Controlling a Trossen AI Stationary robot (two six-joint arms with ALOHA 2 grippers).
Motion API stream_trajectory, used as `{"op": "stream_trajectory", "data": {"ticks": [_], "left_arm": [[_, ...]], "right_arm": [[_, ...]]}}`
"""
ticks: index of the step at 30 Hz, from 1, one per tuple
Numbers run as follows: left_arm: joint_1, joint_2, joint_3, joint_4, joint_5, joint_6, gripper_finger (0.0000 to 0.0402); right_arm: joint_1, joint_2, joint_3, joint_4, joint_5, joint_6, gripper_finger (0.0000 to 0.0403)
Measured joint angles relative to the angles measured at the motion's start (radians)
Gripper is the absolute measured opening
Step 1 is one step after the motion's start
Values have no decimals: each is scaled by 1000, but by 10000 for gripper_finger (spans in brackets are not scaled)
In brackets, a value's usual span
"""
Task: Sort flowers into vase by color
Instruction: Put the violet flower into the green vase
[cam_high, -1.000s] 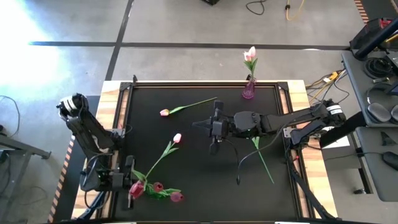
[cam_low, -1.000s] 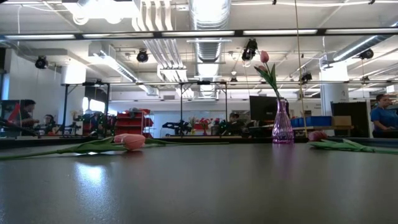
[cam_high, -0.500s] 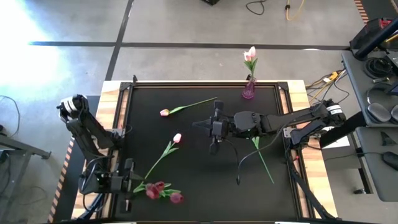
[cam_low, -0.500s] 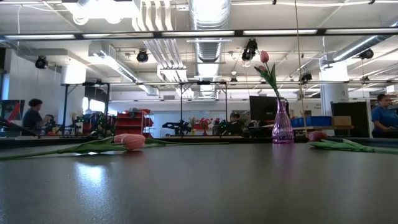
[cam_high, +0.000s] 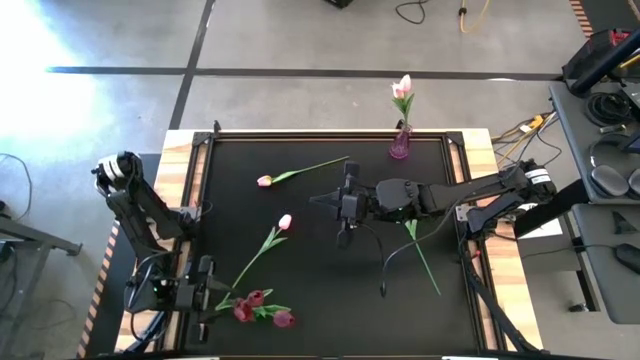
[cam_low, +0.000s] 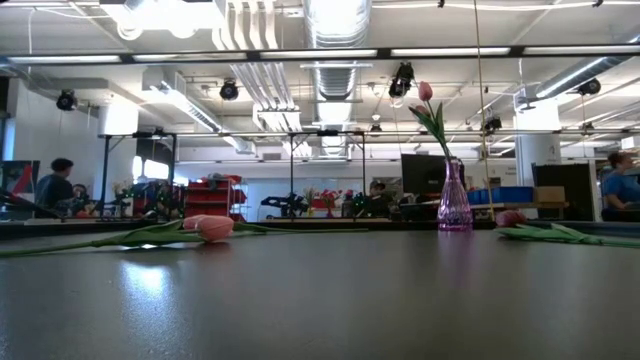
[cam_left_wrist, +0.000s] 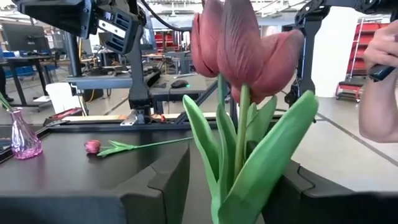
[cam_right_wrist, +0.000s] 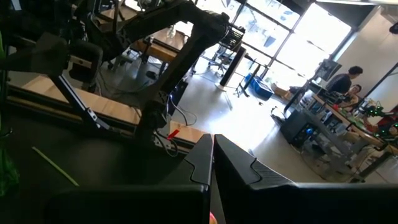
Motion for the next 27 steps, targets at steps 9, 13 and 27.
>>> {"op": "stream_trajectory", "data": {"ticks": [9, 13, 27], "left_arm": [[-36, -99, 0, -130, -21, 16, 202], [-33, -187, 0, -364, -22, -97, 210], [235, -413, -88, -821, 193, -368, 100]], "right_arm": [[-6, 0, 0, -50, 0, -12, 9], [-10, -1, 0, -82, -1, -36, 9], [-121, 134, 1, -158, -140, 95, 11]]}}
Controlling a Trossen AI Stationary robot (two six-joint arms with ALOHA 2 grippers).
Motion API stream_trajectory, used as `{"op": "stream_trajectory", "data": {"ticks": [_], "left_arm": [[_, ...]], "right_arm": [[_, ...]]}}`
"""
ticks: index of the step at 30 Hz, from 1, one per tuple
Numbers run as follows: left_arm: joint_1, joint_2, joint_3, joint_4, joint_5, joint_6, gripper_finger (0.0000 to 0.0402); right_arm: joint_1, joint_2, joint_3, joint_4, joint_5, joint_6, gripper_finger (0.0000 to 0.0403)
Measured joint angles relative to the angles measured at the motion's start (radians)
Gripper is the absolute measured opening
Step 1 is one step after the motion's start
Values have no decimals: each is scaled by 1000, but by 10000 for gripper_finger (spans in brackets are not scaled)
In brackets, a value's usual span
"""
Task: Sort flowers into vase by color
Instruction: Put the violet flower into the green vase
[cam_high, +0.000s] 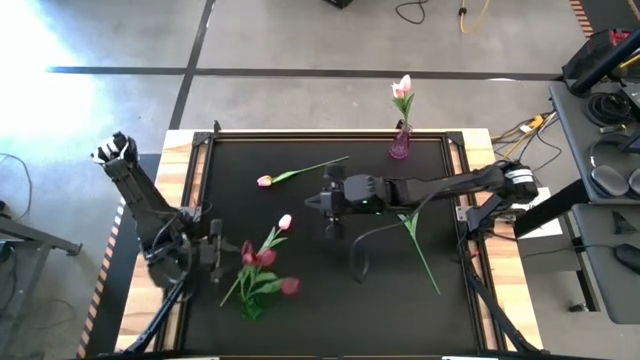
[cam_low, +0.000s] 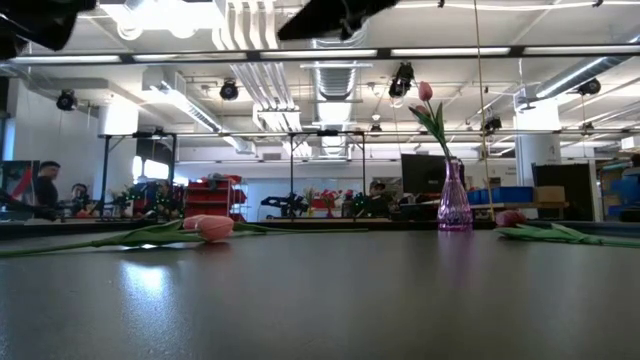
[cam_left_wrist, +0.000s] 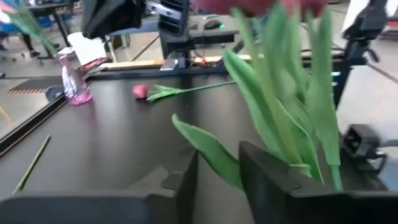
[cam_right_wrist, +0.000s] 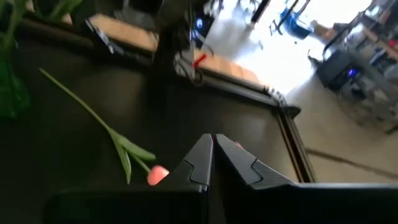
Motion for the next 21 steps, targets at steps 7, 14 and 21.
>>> {"op": "stream_trajectory", "data": {"ticks": [7, 14, 21], "left_arm": [[26, -32, -54, 230, 76, 157, 21], [25, 22, -65, 400, 149, 287, 4], [21, 61, -14, 357, 149, 238, 18]], "right_arm": [[-7, 53, 13, 1, 0, 13, 45], [7, 51, 21, 1, -45, 37, 74], [17, 40, 22, 2, -45, 41, 88]]}}
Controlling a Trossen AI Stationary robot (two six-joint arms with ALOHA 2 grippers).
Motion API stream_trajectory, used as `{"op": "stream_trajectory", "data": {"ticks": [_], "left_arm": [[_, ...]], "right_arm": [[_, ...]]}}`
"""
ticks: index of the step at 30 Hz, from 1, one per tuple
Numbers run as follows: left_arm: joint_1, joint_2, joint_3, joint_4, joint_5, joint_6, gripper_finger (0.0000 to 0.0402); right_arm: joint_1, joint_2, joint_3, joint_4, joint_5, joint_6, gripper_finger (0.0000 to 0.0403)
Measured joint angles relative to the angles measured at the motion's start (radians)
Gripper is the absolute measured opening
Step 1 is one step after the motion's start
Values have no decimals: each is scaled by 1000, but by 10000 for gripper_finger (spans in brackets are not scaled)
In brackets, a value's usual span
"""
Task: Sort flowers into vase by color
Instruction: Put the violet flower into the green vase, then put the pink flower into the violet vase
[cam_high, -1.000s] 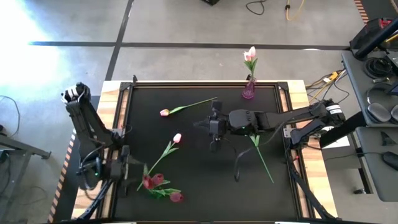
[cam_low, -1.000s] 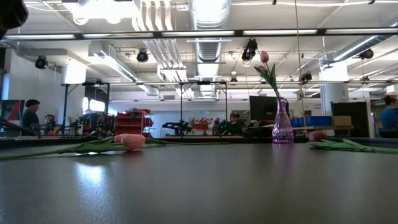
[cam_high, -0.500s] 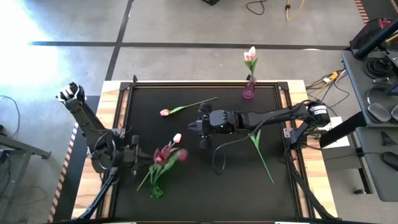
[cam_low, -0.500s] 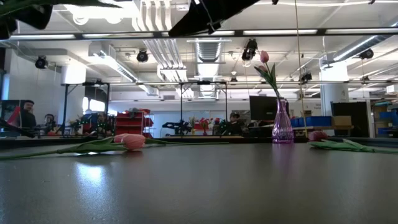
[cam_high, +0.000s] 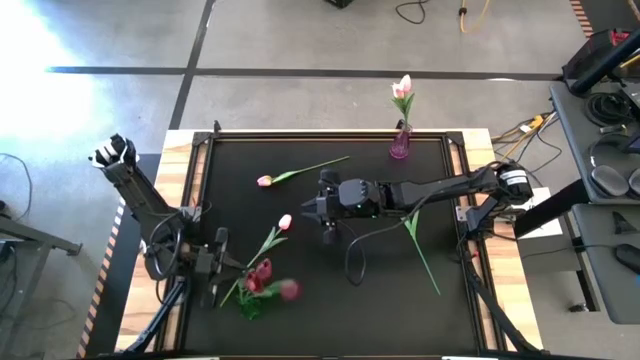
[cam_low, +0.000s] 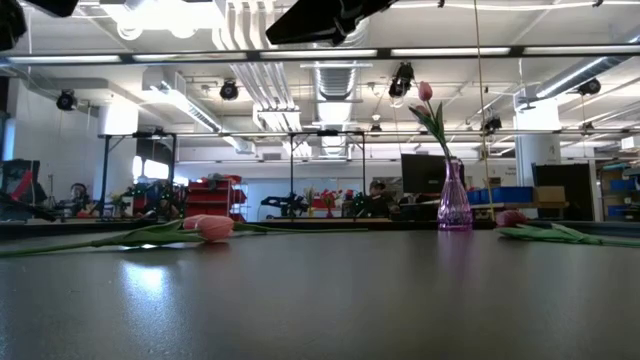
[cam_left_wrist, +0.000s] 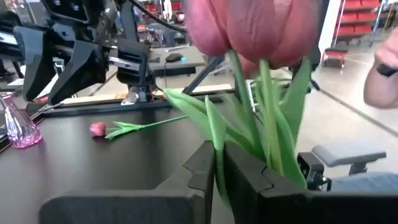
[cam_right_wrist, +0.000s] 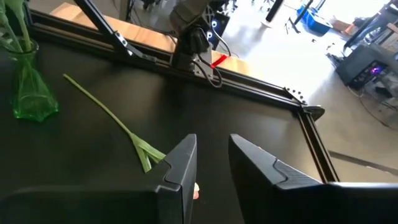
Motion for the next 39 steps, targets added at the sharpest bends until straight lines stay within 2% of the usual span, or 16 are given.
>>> {"op": "stream_trajectory", "data": {"ticks": [8, 15, 26, 33, 36, 39], "left_arm": [[-6, 45, 119, -209, 0, -78, 78], [-8, 86, 183, -300, 0, -110, 127], [-8, 88, 317, -486, -2, -123, 171], [-6, 74, 444, -715, -18, -134, 176], [10, 61, 492, -836, -67, -135, 159], [55, 30, 496, -879, -60, -132, 125]], "right_arm": [[4, -16, 0, -1, 0, 9, 93], [6, -21, 0, -1, 0, 14, 96], [6, -22, 0, -1, 1, 14, 117], [6, -30, 0, -1, 1, 4, 130], [6, -31, 0, -2, 18, -12, 124], [6, -32, 0, -14, 90, -45, 103]]}}
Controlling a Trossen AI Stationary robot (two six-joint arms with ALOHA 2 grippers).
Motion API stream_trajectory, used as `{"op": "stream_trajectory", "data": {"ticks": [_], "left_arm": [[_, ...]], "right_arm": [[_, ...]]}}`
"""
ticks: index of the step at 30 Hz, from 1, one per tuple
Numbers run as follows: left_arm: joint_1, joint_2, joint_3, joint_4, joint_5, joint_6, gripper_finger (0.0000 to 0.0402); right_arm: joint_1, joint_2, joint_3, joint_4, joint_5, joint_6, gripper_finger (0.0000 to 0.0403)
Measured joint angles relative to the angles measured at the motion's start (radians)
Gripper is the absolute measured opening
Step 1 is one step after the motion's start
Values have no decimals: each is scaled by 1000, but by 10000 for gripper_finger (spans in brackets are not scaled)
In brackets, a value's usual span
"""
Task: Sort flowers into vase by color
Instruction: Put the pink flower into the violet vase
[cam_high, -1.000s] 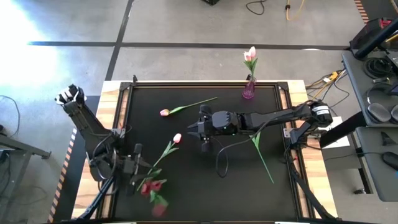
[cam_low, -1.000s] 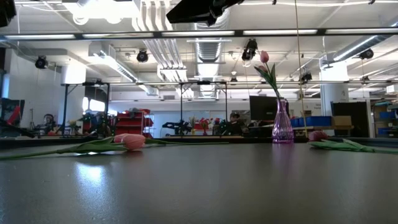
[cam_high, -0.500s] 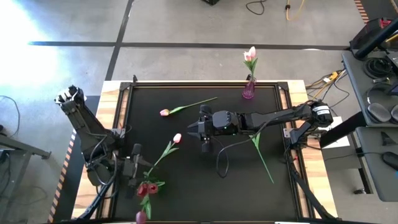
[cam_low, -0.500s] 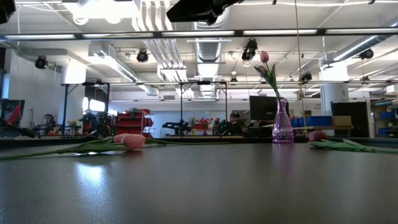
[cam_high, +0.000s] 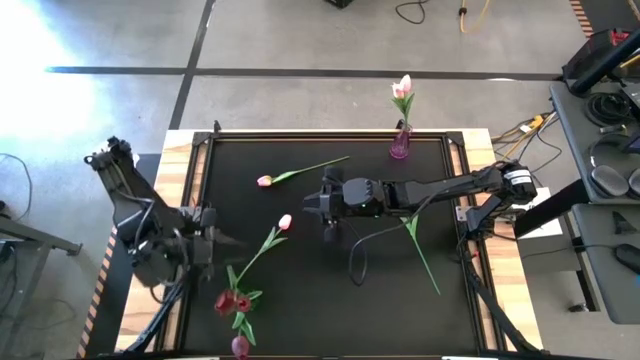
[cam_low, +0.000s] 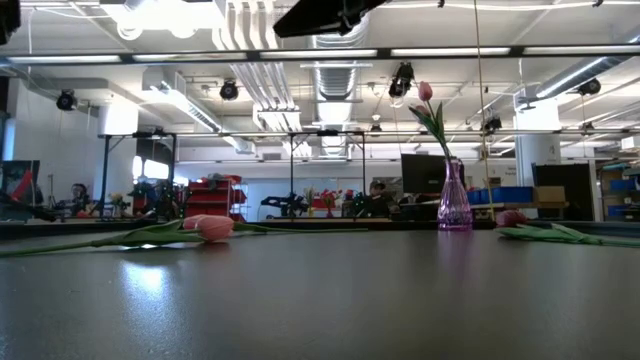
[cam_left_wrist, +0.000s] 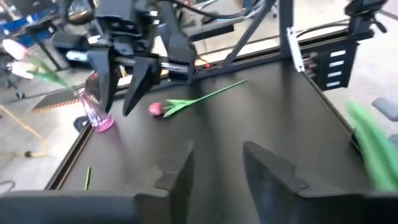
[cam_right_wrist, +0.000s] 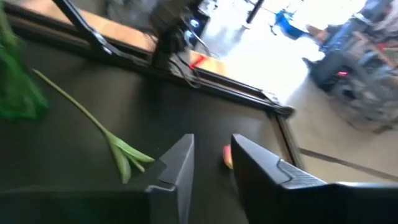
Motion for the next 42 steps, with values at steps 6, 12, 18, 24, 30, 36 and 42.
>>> {"op": "stream_trajectory", "data": {"ticks": [6, 12, 18, 24, 30, 36, 42], "left_arm": [[168, -96, -130, 63, 133, 21, 21], [350, -209, -348, 398, 389, 166, 12], [497, -313, -543, 643, 513, 254, 1], [596, -388, -673, 752, 575, 229, 1], [615, -399, -699, 604, 579, 10, 1], [615, -343, -711, 439, 579, -211, 1], [613, -235, -715, 422, 589, -326, 41]], "right_arm": [[-29, 0, -15, -10, 2, -33, 20], [-95, 0, -72, -2, -167, 29, 12], [-145, 25, -126, 14, -254, 134, 12], [-121, 130, -114, 53, -255, 194, 14], [-86, 149, -119, 60, -144, 197, 27], [-84, 46, -218, 75, -61, 232, 27], [-79, -88, -370, 144, -28, 281, 27]]}}
